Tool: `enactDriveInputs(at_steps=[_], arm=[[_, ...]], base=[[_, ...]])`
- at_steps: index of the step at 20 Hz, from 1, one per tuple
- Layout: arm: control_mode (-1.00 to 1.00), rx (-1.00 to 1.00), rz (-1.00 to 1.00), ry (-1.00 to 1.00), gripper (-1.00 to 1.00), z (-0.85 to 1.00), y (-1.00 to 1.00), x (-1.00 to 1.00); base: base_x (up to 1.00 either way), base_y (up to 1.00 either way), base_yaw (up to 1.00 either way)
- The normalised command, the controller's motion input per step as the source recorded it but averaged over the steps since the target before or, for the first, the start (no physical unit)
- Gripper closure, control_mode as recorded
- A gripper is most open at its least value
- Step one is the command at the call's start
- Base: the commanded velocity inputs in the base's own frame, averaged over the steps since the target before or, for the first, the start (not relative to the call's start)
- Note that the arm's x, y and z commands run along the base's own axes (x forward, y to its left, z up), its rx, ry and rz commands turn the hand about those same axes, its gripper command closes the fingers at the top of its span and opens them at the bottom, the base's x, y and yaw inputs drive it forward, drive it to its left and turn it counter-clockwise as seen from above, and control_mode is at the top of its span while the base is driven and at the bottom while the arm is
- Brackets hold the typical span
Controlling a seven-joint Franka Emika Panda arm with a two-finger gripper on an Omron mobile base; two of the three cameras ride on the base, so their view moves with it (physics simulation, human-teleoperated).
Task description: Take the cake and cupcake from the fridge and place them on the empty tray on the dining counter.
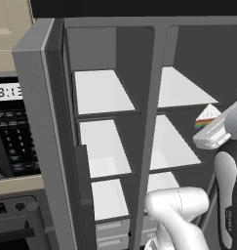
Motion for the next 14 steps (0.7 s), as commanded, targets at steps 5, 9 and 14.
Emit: enactDriveInputs(at_steps=[5, 9, 14], arm=[[1.0, -0.04, -0.05, 0.0, 1.0, -0.34, 0.22, -0.4], [1.0, 0.0, 0.0, 0.0, 1.0, 0.0, 0.0, 0.0], [1.0, 0.0, 0.0, 0.0, 1.0, 0.0, 0.0, 0.0]], base=[[-0.15, 0.03, -0.01], [-0.96, 0.0, -0.01], [-0.74, 0.0, 0.03]])
